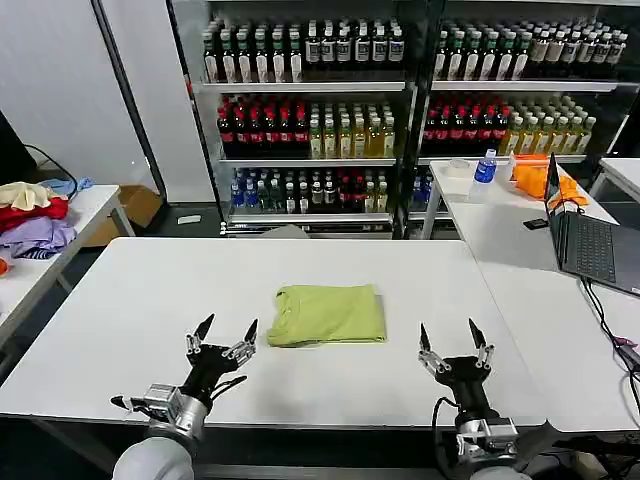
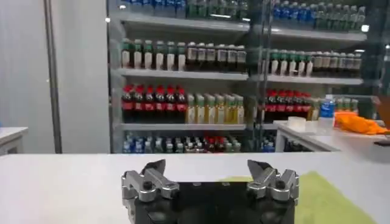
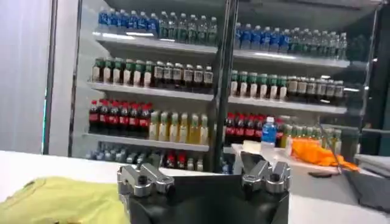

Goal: Fold and organize the clothes.

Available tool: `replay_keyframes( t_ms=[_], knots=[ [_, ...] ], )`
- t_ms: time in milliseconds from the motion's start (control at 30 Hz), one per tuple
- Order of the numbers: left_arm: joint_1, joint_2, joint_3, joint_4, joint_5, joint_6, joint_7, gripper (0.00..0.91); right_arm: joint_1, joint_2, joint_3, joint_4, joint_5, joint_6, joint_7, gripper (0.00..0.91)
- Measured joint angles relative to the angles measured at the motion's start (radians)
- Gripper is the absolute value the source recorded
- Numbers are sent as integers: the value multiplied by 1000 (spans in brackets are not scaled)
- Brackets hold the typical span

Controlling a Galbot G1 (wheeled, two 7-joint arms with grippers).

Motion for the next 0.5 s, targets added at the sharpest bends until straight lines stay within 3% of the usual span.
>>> replay_keyframes(
  t_ms=[500],
  knots=[
    [18, -7, 10, -17, 29, 2, 5, 907, 13, -6, 17, 1, -30, -18, 11, 907]
  ],
)
